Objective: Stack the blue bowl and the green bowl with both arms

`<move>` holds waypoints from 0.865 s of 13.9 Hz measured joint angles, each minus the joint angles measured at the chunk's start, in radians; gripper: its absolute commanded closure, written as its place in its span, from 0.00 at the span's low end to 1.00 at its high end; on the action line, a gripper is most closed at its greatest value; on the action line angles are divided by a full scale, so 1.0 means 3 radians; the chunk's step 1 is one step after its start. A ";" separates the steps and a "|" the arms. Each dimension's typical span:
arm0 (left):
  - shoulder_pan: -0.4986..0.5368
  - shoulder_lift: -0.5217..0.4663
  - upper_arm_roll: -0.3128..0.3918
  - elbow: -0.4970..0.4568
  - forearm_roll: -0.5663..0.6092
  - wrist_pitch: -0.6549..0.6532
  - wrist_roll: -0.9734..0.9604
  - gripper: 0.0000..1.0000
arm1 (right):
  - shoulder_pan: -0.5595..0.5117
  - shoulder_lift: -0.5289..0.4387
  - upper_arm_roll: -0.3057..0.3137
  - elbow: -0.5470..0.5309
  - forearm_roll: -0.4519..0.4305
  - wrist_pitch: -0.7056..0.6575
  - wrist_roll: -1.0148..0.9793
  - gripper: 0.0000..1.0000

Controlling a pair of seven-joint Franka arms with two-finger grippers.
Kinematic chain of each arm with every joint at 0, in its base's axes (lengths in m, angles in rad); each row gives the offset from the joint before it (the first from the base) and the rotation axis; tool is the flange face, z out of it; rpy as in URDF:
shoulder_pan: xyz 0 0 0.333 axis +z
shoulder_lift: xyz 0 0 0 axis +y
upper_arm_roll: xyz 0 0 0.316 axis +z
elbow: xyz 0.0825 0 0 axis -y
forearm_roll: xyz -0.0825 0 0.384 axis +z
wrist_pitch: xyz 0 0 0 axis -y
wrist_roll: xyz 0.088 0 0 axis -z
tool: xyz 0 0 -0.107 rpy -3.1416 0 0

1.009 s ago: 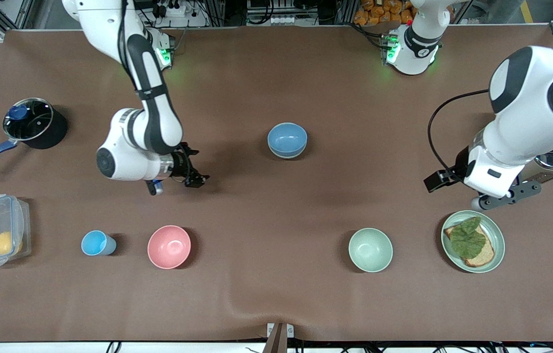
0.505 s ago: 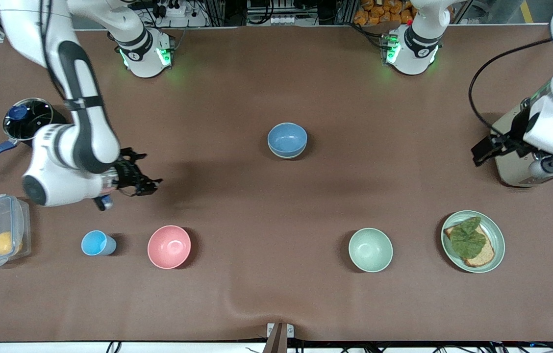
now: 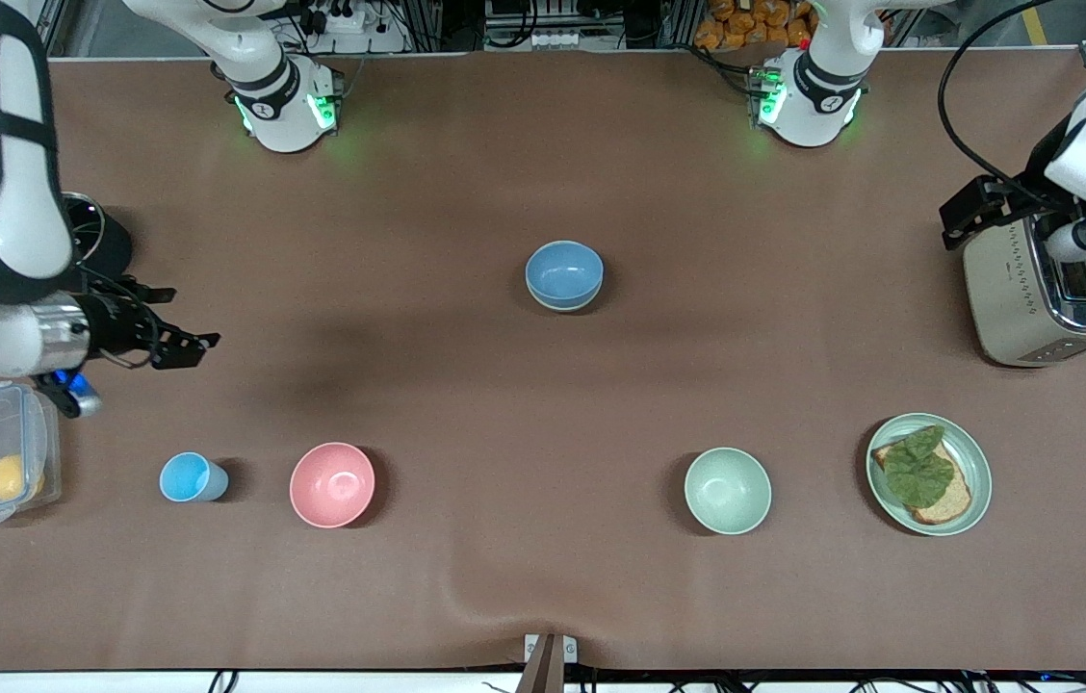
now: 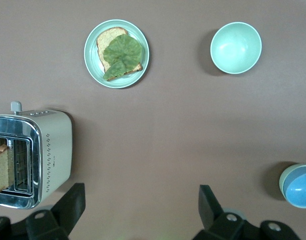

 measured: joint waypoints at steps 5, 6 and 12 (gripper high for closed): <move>-0.0002 -0.0036 0.0034 0.0001 0.0000 -0.0027 0.0371 0.00 | -0.0278 -0.0497 0.0617 0.0095 -0.0360 -0.0043 -0.0004 0.00; 0.0004 -0.0037 0.0056 0.0004 -0.0004 -0.0037 0.0407 0.00 | -0.0308 -0.0590 0.0658 0.0154 -0.0376 -0.0103 -0.0011 0.00; 0.0024 -0.0034 0.0121 0.0116 -0.0093 -0.0039 0.0439 0.00 | -0.0224 -0.0871 0.0709 0.0598 -0.0625 -0.0419 -0.0317 0.00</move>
